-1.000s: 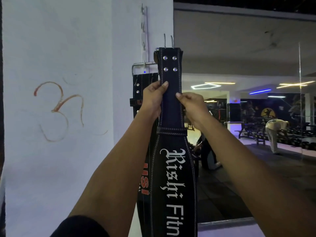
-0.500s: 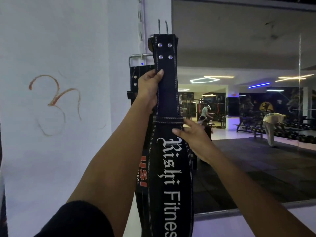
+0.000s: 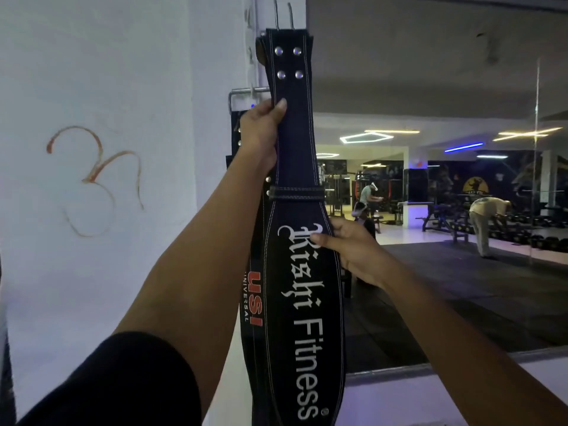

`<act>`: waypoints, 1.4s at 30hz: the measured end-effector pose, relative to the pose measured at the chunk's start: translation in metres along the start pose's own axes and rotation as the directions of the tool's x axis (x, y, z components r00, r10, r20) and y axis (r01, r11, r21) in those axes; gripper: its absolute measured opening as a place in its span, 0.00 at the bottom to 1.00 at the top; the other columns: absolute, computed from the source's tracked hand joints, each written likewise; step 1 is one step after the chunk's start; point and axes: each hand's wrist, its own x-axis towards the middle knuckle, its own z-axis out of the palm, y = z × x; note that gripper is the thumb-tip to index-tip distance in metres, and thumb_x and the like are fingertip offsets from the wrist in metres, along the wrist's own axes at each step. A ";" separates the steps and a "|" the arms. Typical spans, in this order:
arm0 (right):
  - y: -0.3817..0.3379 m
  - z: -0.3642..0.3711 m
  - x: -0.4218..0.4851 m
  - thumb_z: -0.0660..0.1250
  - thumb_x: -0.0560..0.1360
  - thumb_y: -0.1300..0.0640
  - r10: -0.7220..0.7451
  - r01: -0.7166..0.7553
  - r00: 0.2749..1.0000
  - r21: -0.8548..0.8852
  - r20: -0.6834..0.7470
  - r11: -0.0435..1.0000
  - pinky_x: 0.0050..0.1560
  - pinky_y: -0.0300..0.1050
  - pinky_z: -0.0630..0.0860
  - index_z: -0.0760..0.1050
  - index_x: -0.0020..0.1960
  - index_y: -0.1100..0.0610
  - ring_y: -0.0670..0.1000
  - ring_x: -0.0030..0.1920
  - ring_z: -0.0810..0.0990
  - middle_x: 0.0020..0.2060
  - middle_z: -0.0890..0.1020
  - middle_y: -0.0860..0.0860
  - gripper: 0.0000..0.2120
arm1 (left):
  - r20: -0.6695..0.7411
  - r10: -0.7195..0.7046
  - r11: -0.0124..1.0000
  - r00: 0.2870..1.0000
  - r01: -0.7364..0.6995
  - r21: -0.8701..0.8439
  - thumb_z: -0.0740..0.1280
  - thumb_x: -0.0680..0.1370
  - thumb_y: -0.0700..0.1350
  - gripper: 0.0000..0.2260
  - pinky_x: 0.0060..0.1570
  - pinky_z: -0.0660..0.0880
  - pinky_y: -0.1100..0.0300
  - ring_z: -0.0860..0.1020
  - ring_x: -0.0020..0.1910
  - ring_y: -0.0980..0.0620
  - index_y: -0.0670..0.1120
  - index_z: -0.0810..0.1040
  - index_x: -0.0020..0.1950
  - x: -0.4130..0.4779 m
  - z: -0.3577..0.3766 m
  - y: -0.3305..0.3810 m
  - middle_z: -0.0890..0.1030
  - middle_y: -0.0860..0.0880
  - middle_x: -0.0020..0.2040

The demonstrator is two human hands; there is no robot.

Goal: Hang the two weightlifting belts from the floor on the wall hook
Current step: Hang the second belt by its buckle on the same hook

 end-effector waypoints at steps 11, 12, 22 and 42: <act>0.022 0.004 -0.015 0.67 0.73 0.68 0.043 -0.032 0.995 0.114 -0.089 0.993 0.56 0.49 0.79 0.78 0.48 0.55 0.52 0.49 0.83 0.46 0.84 0.53 0.10 | 0.003 -0.015 0.999 1.000 0.015 -0.037 0.62 0.78 0.36 0.10 0.46 0.81 0.51 0.81 0.36 0.51 0.36 0.77 0.57 -0.003 -0.006 -0.003 0.82 0.45 0.40; 0.023 0.004 -0.014 0.67 0.73 0.68 0.037 -0.024 0.995 0.133 -0.094 0.991 0.56 0.49 0.79 0.78 0.49 0.55 0.51 0.48 0.83 0.46 0.84 0.53 0.10 | -0.002 -0.016 0.999 1.000 0.016 -0.040 0.63 0.78 0.37 0.10 0.46 0.81 0.51 0.81 0.37 0.50 0.36 0.77 0.58 -0.002 -0.007 -0.001 0.82 0.45 0.40; 0.048 -0.003 -0.029 0.66 0.72 0.71 0.153 -0.145 0.987 0.147 -0.047 0.979 0.51 0.47 0.81 0.77 0.55 0.58 0.55 0.52 0.83 0.51 0.83 0.56 0.15 | -0.037 0.001 0.999 0.999 -0.002 -0.036 0.63 0.77 0.37 0.12 0.41 0.81 0.55 0.82 0.36 0.51 0.35 0.76 0.59 -0.004 -0.015 0.003 0.83 0.48 0.37; -0.091 0.053 0.060 0.60 0.78 0.62 -0.186 0.231 0.940 0.134 -0.285 0.964 0.49 0.47 0.79 0.78 0.42 0.56 0.49 0.40 0.81 0.39 0.82 0.52 0.10 | 0.004 0.020 1.000 1.000 -0.020 -0.007 0.63 0.77 0.36 0.05 0.41 0.82 0.57 0.81 0.36 0.52 0.40 0.78 0.47 -0.011 -0.017 -0.005 0.82 0.45 0.41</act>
